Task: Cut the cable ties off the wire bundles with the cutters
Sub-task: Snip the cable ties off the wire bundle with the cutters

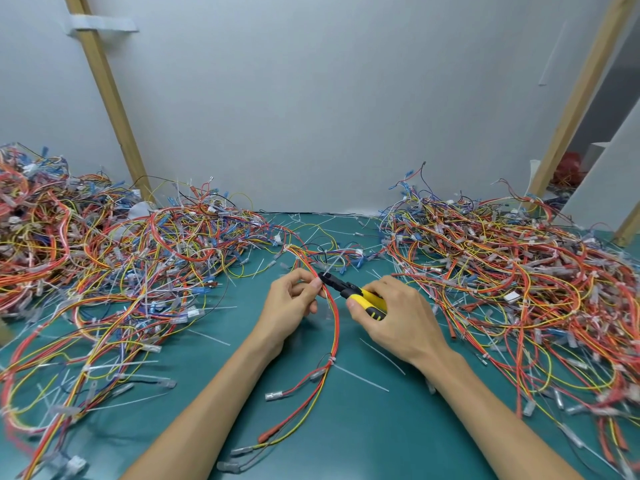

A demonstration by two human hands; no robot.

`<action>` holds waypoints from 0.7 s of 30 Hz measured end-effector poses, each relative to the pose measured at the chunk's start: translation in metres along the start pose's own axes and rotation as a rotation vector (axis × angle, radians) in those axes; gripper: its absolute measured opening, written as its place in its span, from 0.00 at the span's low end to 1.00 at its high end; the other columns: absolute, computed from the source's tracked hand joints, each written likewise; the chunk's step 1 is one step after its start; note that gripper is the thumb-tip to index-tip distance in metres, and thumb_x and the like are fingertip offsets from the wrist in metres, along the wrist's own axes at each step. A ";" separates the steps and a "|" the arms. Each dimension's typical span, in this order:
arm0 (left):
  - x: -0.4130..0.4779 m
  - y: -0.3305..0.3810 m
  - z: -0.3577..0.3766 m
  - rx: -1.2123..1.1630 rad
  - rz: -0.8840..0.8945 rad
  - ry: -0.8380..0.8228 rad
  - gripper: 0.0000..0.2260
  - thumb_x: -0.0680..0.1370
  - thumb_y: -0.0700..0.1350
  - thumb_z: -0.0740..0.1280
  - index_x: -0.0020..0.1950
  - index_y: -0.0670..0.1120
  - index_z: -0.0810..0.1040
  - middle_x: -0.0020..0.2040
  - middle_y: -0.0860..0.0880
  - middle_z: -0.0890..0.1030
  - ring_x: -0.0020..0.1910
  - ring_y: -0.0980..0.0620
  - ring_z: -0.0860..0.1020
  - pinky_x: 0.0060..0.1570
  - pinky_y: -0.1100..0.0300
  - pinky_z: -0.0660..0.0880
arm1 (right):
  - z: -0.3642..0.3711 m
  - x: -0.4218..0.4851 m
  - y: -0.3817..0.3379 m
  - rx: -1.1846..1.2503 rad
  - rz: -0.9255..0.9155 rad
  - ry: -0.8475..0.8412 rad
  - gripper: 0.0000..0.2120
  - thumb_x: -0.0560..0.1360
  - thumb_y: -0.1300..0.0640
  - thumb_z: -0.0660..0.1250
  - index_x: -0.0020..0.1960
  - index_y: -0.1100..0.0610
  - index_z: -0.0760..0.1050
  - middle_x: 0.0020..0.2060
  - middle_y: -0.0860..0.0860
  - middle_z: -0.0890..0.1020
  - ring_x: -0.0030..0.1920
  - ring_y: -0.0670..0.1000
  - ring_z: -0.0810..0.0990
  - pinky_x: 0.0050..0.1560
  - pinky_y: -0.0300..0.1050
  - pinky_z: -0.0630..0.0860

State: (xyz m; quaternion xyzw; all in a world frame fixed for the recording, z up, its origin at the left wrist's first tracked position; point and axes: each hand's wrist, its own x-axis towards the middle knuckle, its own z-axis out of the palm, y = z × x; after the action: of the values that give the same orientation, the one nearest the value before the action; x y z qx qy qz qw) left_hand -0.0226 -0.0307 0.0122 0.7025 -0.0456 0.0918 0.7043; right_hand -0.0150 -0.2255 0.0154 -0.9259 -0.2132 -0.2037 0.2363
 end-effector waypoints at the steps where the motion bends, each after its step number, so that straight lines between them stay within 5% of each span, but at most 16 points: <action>1: 0.000 0.000 0.000 0.004 0.004 -0.004 0.06 0.81 0.39 0.64 0.45 0.40 0.74 0.34 0.51 0.80 0.26 0.57 0.70 0.29 0.68 0.67 | 0.000 0.000 0.000 -0.001 -0.008 0.017 0.17 0.74 0.36 0.61 0.46 0.48 0.77 0.38 0.44 0.75 0.40 0.46 0.74 0.39 0.42 0.71; 8: 0.000 -0.002 -0.002 0.019 0.009 -0.037 0.07 0.81 0.39 0.64 0.43 0.42 0.73 0.33 0.52 0.81 0.27 0.56 0.69 0.29 0.68 0.67 | 0.002 -0.001 -0.001 -0.027 -0.027 0.026 0.19 0.73 0.34 0.59 0.50 0.48 0.78 0.39 0.43 0.75 0.41 0.46 0.74 0.38 0.42 0.69; 21: 0.000 -0.002 0.000 0.051 -0.017 -0.039 0.07 0.81 0.40 0.64 0.44 0.41 0.77 0.37 0.49 0.82 0.25 0.57 0.70 0.28 0.69 0.66 | 0.002 0.002 0.002 -0.091 0.015 -0.035 0.23 0.71 0.32 0.53 0.38 0.50 0.72 0.34 0.46 0.72 0.36 0.48 0.72 0.34 0.45 0.67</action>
State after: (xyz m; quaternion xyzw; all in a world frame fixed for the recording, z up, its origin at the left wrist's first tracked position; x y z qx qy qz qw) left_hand -0.0218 -0.0312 0.0098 0.7224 -0.0512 0.0732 0.6857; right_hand -0.0120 -0.2253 0.0144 -0.9407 -0.2007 -0.1951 0.1918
